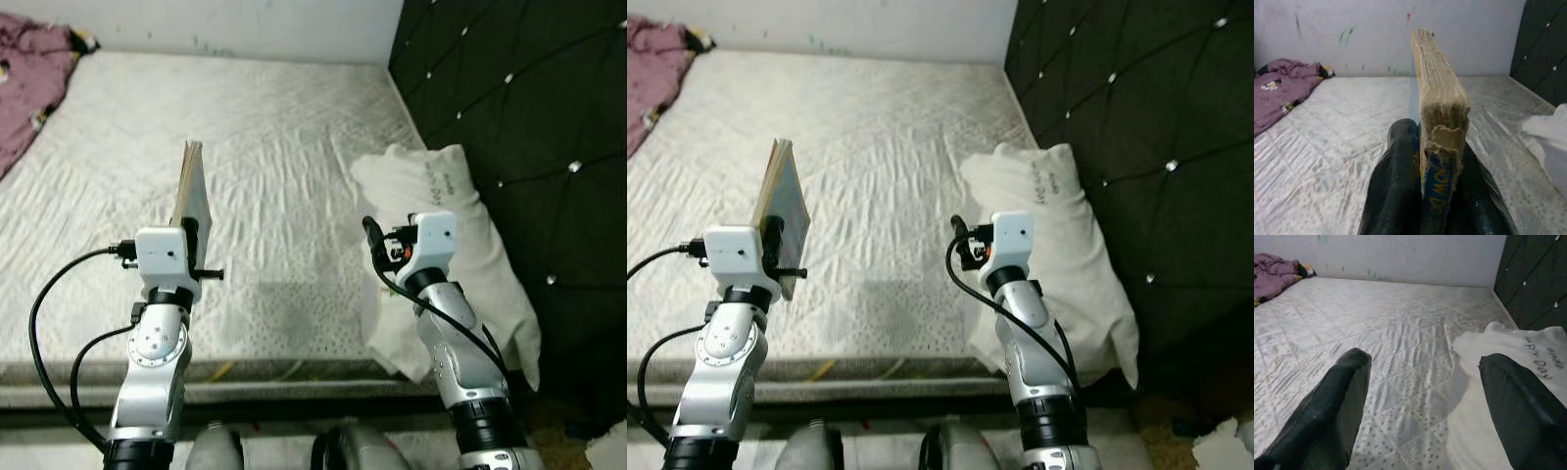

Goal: Clean up the room

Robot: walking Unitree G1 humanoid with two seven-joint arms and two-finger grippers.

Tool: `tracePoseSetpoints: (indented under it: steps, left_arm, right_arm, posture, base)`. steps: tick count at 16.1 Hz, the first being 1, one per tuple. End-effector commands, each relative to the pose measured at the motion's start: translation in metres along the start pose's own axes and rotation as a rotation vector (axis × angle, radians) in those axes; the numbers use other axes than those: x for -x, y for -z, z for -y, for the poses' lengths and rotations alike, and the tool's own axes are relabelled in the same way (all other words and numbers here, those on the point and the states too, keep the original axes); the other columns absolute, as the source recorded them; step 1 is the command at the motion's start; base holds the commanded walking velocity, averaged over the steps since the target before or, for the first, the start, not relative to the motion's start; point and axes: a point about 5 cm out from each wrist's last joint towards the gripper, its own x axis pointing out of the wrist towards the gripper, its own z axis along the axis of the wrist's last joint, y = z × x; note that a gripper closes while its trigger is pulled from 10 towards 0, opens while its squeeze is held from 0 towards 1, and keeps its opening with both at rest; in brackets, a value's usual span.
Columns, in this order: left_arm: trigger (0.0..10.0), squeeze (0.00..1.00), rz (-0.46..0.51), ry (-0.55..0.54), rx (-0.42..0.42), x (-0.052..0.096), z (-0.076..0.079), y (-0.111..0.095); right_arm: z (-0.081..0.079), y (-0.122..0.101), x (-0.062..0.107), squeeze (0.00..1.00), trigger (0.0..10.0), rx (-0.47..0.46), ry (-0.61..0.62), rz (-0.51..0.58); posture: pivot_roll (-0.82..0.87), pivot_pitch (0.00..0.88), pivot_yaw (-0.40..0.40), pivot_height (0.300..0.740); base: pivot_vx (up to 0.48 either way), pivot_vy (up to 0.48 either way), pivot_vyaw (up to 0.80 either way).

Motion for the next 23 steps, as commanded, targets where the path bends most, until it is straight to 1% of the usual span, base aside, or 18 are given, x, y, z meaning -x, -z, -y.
tracePoseSetpoints:
  steps: [1, 5, 9, 12, 17, 23]
  left_arm:
    - [10.0, 0.00, 0.031, 0.006, -0.009, -0.0031, 0.0017, -0.0054]
    - [10.0, 0.00, 0.029, -0.014, -0.001, -0.0037, 0.0001, -0.0057]
    - [10.0, 0.00, 0.019, -0.052, 0.027, -0.0035, -0.0052, -0.0053]
    - [10.0, 0.00, 0.029, -0.047, 0.040, -0.0026, -0.0061, -0.0062]
    - [10.0, 0.00, 0.032, -0.031, 0.060, -0.0031, -0.0049, -0.0067]
    - [10.0, 0.00, 0.030, -0.013, 0.071, -0.0032, -0.0030, -0.0068]
  right_arm:
    - [0.0018, -0.0008, -0.0006, 0.00, 10.0, 0.002, -0.005, -0.001]
    - [0.0010, 0.0000, -0.0022, 0.00, 10.0, 0.002, -0.015, -0.010]
    - [-0.0013, 0.0021, -0.0048, 0.00, 10.0, -0.002, -0.041, -0.031]
    - [-0.0025, 0.0028, -0.0060, 0.00, 10.0, -0.002, -0.052, -0.037]
    - [-0.0027, 0.0029, -0.0074, 0.00, 10.0, 0.001, -0.057, -0.039]
    - [-0.0029, 0.0030, -0.0068, 0.00, 10.0, 0.003, -0.059, -0.042]
  posture:
    - [0.02, 0.039, -0.057, 0.642]
    - [0.02, 0.040, -0.059, 0.642]
    - [0.02, 0.043, -0.066, 0.642]
    - [0.02, 0.043, -0.069, 0.642]
    - [0.02, 0.043, -0.068, 0.642]
    - [0.02, 0.051, -0.068, 0.642]
  base:
    - [0.000, 0.000, 0.00]
    - [0.000, 0.000, 0.00]
    - [0.000, 0.000, 0.00]
    - [0.000, 0.000, 0.00]
    - [0.325, 0.000, 0.00]
    - [0.480, 0.000, 0.00]
